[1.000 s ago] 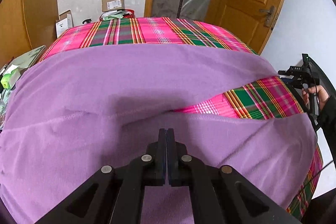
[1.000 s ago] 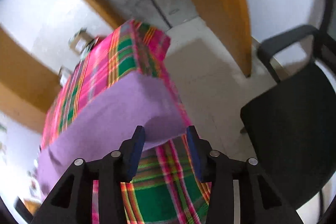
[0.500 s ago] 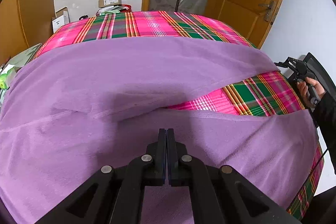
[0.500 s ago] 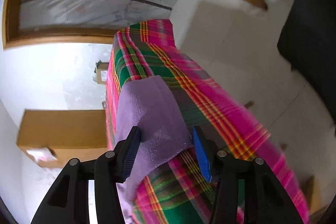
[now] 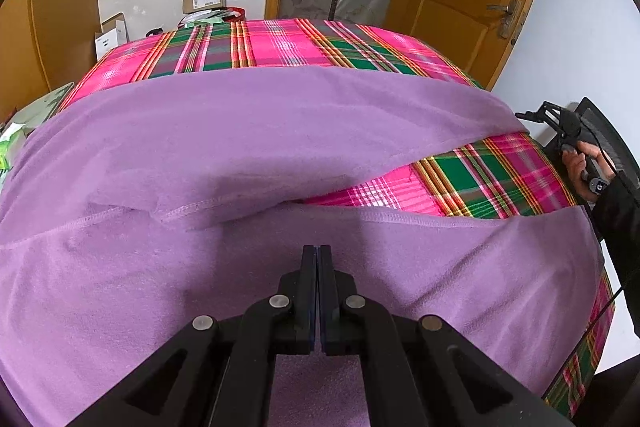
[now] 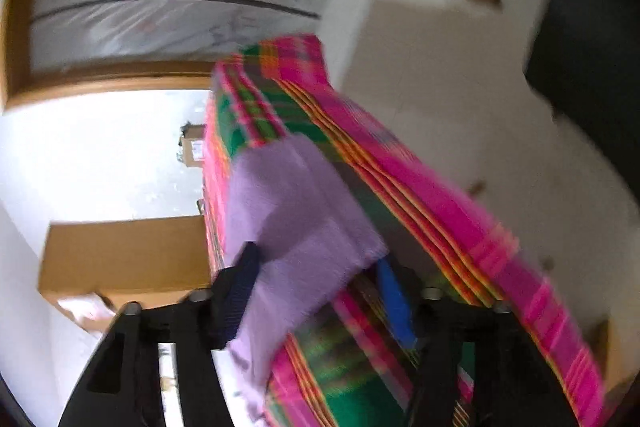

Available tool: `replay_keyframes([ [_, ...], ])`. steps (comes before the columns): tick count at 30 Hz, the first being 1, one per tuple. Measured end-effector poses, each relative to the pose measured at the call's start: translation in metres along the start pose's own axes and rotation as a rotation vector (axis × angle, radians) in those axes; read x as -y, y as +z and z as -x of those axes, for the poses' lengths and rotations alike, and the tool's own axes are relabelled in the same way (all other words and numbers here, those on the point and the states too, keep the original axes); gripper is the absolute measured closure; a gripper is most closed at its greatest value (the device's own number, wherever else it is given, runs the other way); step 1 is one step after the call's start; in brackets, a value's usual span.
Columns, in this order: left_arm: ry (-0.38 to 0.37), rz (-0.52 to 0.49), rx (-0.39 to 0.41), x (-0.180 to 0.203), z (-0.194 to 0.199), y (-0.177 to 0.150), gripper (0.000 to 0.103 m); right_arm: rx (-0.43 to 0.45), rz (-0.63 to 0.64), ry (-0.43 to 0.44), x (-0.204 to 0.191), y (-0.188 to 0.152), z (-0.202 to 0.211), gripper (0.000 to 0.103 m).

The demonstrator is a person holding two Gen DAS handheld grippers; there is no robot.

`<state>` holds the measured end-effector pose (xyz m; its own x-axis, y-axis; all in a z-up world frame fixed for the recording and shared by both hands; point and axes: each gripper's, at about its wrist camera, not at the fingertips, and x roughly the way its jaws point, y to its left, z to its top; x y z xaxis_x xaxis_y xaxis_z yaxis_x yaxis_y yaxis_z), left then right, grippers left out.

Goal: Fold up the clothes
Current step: 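Lift the held edge and fold it back over the garment, then release the edge and smooth the garment with the right gripper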

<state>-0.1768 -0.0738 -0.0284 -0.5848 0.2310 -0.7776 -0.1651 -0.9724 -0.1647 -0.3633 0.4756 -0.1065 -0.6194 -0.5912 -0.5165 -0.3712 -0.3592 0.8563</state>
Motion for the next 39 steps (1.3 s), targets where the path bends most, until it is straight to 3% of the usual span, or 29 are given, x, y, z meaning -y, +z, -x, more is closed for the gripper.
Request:
replay_keyframes([
  [2, -0.003, 0.002, 0.003, 0.000, 0.001, -0.001, 0.102, 0.050, 0.079, -0.018, -0.019, 0.001, 0.003, 0.089],
  [3, -0.003, 0.004, 0.003, 0.000, 0.002, -0.002, 0.102, 0.082, 0.156, -0.036, -0.035, -0.002, 0.007, 0.092],
  [5, -0.003, 0.007, 0.001, 0.000, 0.001, -0.003, 0.102, 0.144, 0.311, -0.071, -0.067, -0.009, 0.013, 0.094],
  [8, -0.002, 0.011, 0.001, 0.000, 0.000, -0.004, 0.102, 0.165, 0.586, -0.085, -0.126, -0.042, 0.013, 0.094],
  [10, -0.002, 0.009, 0.001, 0.001, 0.000, -0.003, 0.102, 0.132, 0.741, -0.093, -0.154, -0.070, 0.005, 0.094],
  [13, -0.003, 0.007, 0.003, 0.003, 0.000, -0.003, 0.102, 0.017, 0.979, -0.108, -0.182, -0.124, -0.019, 0.094],
  [16, -0.005, 0.009, 0.004, 0.003, 0.000, -0.004, 0.102, -0.126, 1.096, -0.155, -0.184, -0.159, -0.054, 0.094],
  [18, -0.008, 0.008, 0.003, 0.002, 0.001, -0.005, 0.102, -0.178, 1.145, -0.223, -0.177, -0.170, -0.075, 0.094],
  [20, -0.010, 0.009, 0.003, 0.001, 0.001, -0.005, 0.102, -0.199, 1.155, -0.263, -0.170, -0.174, -0.085, 0.094],
  [23, -0.013, 0.014, 0.003, 0.000, 0.002, -0.006, 0.102, -0.161, 1.135, -0.256, -0.169, -0.163, -0.074, 0.094],
  [26, -0.015, 0.016, 0.005, 0.000, 0.001, -0.005, 0.102, -0.021, 1.047, -0.234, -0.177, -0.129, -0.048, 0.094],
  [30, -0.018, 0.019, 0.009, 0.000, 0.001, -0.005, 0.102, 0.183, 0.797, -0.268, -0.155, -0.059, 0.001, 0.094],
  [39, -0.018, 0.013, 0.008, 0.002, 0.001, -0.004, 0.102, 0.124, 0.456, -0.366, -0.074, -0.004, -0.003, 0.088],
])
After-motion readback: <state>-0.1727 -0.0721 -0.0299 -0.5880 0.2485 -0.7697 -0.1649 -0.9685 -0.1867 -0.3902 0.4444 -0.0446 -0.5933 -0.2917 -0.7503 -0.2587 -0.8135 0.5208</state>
